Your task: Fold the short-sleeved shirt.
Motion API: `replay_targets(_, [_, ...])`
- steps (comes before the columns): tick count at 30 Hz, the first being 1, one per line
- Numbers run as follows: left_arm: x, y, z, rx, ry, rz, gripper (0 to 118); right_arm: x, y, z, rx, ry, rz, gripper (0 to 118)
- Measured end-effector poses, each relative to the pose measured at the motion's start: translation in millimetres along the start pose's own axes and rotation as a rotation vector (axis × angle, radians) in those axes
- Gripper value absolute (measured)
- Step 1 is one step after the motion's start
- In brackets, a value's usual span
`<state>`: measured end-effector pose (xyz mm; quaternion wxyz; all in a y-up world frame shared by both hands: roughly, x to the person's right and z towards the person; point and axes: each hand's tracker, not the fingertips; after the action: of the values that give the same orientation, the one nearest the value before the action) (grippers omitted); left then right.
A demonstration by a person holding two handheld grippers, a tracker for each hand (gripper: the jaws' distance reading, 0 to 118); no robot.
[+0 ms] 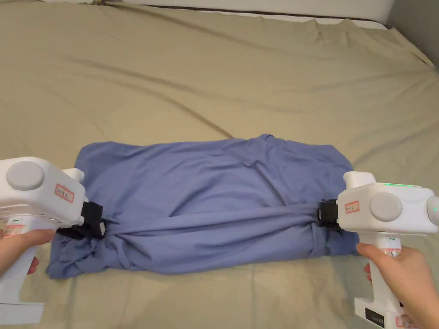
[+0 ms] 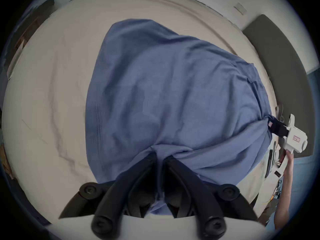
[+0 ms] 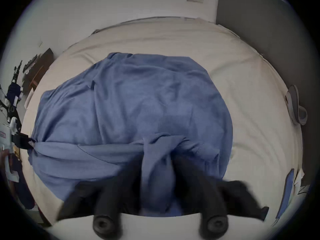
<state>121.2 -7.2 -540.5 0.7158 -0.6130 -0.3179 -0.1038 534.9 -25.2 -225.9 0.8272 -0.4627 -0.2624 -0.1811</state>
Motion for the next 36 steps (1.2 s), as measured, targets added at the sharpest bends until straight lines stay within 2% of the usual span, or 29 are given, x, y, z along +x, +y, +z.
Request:
replay_targets(1, [-2.4, -5.2, 6.9, 0.047, -0.029, 0.02, 84, 0.1, -2.9, 5.1, 0.001, 0.017, -0.025, 107])
replay_targets(2, [-1.5, -12.8, 16.5, 0.087, -0.038, 0.028, 99, 2.3, -5.5, 10.3, -0.015, 0.094, -0.048, 118])
replay_targets(4, [-0.1, -32.7, 44.3, 0.181, -0.028, 0.036, 99, 0.4, -14.5, 38.9, 0.052, 0.165, -0.059, 118])
replay_targets(7, [6.1, -81.4, 90.9, 0.333, -0.017, 0.032, 98, -7.9, -41.7, 95.9, 0.163, 0.144, -0.007, 118])
replay_targets(9, [14.3, -124.7, 116.1, 0.425, -0.031, 0.01, 86, -9.2, -66.2, 131.4, 0.214, 0.17, 0.021, 116])
replay_targets(10, [20.1, -146.9, 126.1, 0.47, -0.055, -0.001, 86, -12.2, -83.2, 150.9, 0.239, 0.179, 0.049, 113])
replay_targets(11, [26.6, -169.8, 133.9, 0.501, -0.068, 0.001, 56, -17.0, -102.5, 169.6, 0.271, 0.162, 0.081, 99])
replay_targets(12, [32.0, -188.8, 134.6, 0.489, -0.095, 0.045, 4, -22.0, -121.0, 184.2, 0.302, 0.131, 0.094, 65])
replay_targets(13, [36.1, -207.9, 137.1, 0.523, -0.106, 0.108, 0, -29.0, -136.9, 192.7, 0.319, 0.096, 0.09, 16])
replay_targets(14, [39.6, -220.0, 134.9, 0.463, -0.16, 0.121, 0, -33.4, -156.0, 201.4, 0.354, 0.061, 0.076, 2])
replay_targets(16, [56.5, -239.5, 129.5, 0.372, -0.131, 0.062, 0, -36.3, -177.8, 211.7, 0.309, 0.126, 0.086, 2])
replay_targets(17, [60.4, -243.6, 126.4, 0.374, -0.017, 0.024, 0, -40.6, -186.4, 214.5, 0.295, 0.115, 0.08, 2])
replay_targets(19, [63.4, -241.8, 122.4, 0.334, 0.046, -0.024, 0, -44.4, -197.9, 215.9, 0.284, 0.112, 0.09, 2])
replay_targets(25, [48.3, -184.6, 96.0, 0.357, 0.244, -0.126, 0, -47.7, -193.8, 218.4, 0.272, 0.12, 0.094, 2])
replay_targets(26, [41.3, -170.2, 87.3, 0.383, 0.271, -0.102, 10, -48.5, -192.5, 216.1, 0.273, 0.119, 0.094, 2])
replay_targets(27, [32.7, -157.1, 78.3, 0.417, 0.287, -0.092, 44, -48.9, -191.1, 213.4, 0.27, 0.123, 0.094, 2])
replay_targets(28, [23.7, -142.5, 67.1, 0.434, 0.299, -0.082, 86, -49.7, -189.4, 209.6, 0.263, 0.129, 0.093, 2])
replay_targets(29, [16.4, -129.9, 50.6, 0.398, 0.292, -0.067, 104, -49.5, -186.0, 209.2, 0.255, 0.129, 0.09, 2])
replay_targets(35, [-8.0, -106.8, -24.2, 0.247, 0.223, -0.033, 103, -52.6, -174.5, 193.0, 0.218, 0.103, 0.105, 2])
replay_targets(36, [-6.5, -112.5, -13.8, 0.349, 0.237, -0.055, 92, -52.0, -172.1, 192.2, 0.216, 0.102, 0.104, 2])
